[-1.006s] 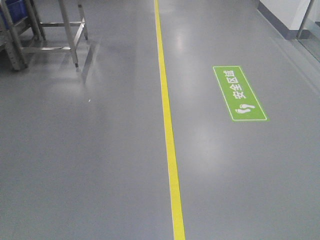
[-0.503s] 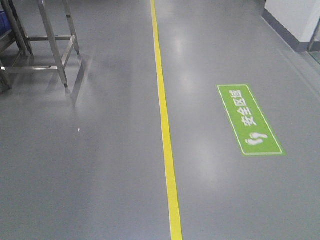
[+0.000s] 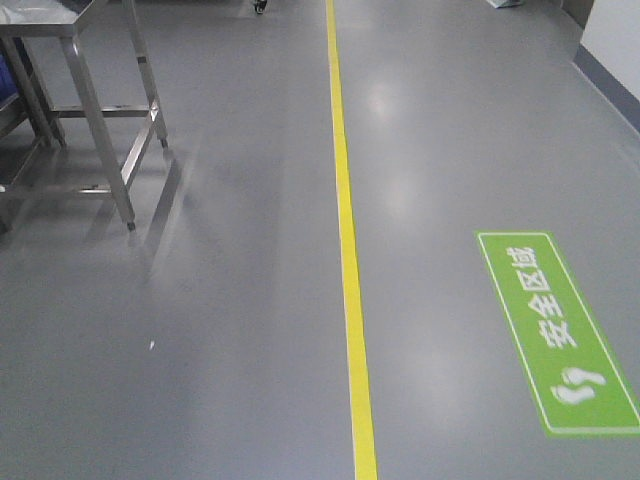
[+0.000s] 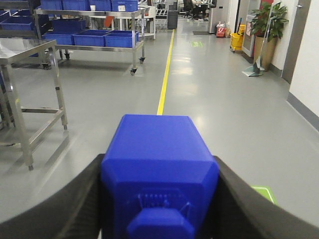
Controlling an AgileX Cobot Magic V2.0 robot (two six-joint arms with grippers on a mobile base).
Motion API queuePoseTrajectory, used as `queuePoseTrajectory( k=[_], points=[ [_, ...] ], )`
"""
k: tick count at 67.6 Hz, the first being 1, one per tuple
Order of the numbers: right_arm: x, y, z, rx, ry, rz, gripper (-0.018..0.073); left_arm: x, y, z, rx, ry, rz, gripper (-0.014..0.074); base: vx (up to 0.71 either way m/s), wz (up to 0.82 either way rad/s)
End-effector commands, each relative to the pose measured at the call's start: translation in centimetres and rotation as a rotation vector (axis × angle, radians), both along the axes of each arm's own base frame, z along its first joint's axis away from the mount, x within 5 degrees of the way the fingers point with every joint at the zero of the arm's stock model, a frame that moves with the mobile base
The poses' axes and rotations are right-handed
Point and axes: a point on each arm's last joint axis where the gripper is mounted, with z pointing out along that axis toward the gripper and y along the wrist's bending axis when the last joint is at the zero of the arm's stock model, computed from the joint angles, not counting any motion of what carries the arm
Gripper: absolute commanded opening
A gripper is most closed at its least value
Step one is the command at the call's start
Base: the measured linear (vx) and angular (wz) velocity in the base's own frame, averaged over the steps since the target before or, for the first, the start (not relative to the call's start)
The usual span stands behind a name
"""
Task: Pour parts from conveyor to right shelf
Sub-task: 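Drive the base away from the conveyor holding the block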
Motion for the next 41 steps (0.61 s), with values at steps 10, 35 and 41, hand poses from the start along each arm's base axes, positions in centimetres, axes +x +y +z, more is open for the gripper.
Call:
queuePoseTrajectory(
  k=[10,35,41],
  points=[
    [-0.03,-0.11,1.48,-0.008,-0.094,-0.014,-0.0009,-0.06,-0.05,1.31,-0.010,-0.094,-0.007,-0.0006,0.83,0.05],
    [-0.03,-0.10,1.48,-0.007,-0.094,-0.014,-0.0009,-0.06,-0.05,1.30,-0.010,-0.093,-0.007,-0.0006,0.87,-0.04],
    [-0.03,-0.10,1.49,-0.007,-0.095,-0.014,-0.0009,-0.06,-0.05,1.30,-0.010,-0.093,-0.007,-0.0006,0.87,-0.06]
  ],
)
